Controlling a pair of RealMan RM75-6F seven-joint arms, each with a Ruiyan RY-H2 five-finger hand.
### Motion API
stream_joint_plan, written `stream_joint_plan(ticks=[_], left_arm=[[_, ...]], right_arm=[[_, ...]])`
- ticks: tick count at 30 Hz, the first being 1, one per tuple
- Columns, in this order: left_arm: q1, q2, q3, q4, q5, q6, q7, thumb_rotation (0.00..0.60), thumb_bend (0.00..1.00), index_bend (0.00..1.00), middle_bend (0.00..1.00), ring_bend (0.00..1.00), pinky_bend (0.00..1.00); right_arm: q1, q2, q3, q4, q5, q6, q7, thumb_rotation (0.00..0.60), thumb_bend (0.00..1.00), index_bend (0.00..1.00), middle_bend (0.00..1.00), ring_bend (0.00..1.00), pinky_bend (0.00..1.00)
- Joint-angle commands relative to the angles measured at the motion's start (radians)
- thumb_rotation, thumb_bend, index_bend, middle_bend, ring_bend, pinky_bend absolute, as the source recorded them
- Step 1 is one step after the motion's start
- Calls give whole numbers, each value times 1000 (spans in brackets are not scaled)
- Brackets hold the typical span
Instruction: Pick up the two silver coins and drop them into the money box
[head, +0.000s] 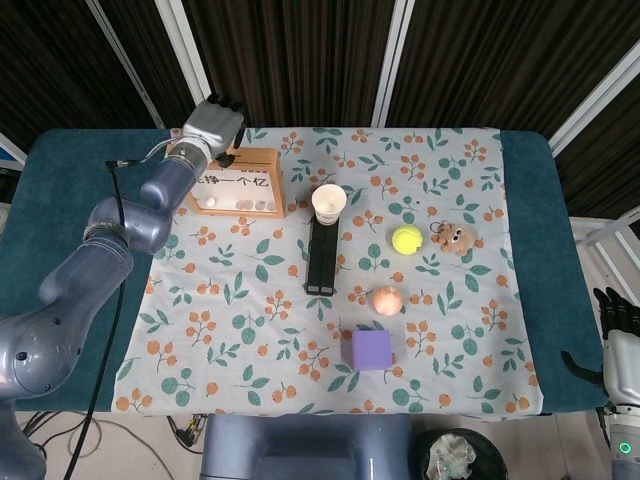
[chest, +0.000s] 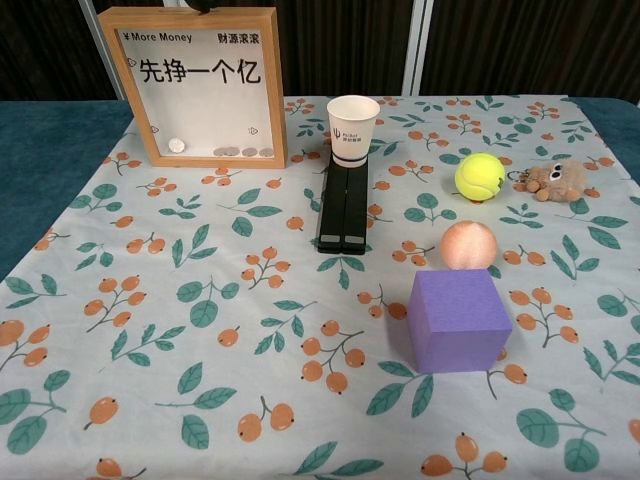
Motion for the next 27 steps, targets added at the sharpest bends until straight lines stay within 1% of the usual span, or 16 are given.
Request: stream_joint_plan(ticks=[1,3,6,7,8,9,11,13,16,17,18,19,21,23,25,27], left_arm=[[-6,38,-13,-39,-12,42,7,600,346,433,68,0,0],[-5,81,-33,-90,-19,91,3,600,349,430,67,0,0],[16,179,-75,-228,-20,233,-4,600,354,408,67,0,0],[32,213,-88,-281,-16,298,-8,600,357,397,65,0,0],[60,263,-105,-373,-2,399,-10,600,359,384,61,0,0],[82,296,-110,-439,12,467,-9,600,360,373,58,0,0],[129,365,-109,-572,44,585,3,600,360,335,48,0,0],[185,438,-97,-710,76,700,17,600,360,297,33,0,0],[291,515,-72,-886,138,884,31,600,360,226,12,0,0],[328,529,-62,-930,161,944,41,600,360,213,10,0,0],[384,542,-49,-985,195,1026,50,600,360,199,7,0,0],[422,544,-41,-1018,218,1074,52,600,359,189,6,0,0],[480,545,-26,-1061,252,1129,49,600,359,182,6,0,0],[562,538,3,-1109,303,1190,38,600,359,179,6,0,0],[641,520,27,-1124,361,1250,28,600,359,179,5,0,0],[724,486,40,-1108,416,1310,22,600,359,178,4,0,0]], right_arm=[[0,0,0,0,0,1,0,600,261,17,1,0,0],[0,0,1,0,-1,2,0,600,262,17,1,0,0],[0,-1,1,2,-3,4,1,600,261,17,2,0,0],[0,-1,2,3,-4,5,2,600,262,17,2,0,0],[0,-2,2,4,-5,6,2,600,262,17,2,0,0],[0,-2,2,5,-6,6,3,600,262,17,2,0,0],[1,-3,2,6,-8,6,5,600,261,17,1,0,0],[2,-3,1,8,-12,4,6,600,261,17,1,0,0],[3,-4,-2,13,-34,11,11,600,261,17,1,0,0],[3,-5,-3,18,-47,18,11,600,261,17,1,0,0],[3,-8,-6,28,-71,30,7,600,261,17,1,0,0],[3,-11,-9,36,-86,37,5,600,261,17,1,0,0],[2,-15,-14,48,-107,47,4,600,261,17,1,0,0],[4,-20,-20,63,-140,58,6,600,262,17,1,0,0],[5,-23,-27,81,-171,67,8,600,261,17,1,0,0],[6,-27,-36,102,-211,79,14,600,261,17,1,0,0]])
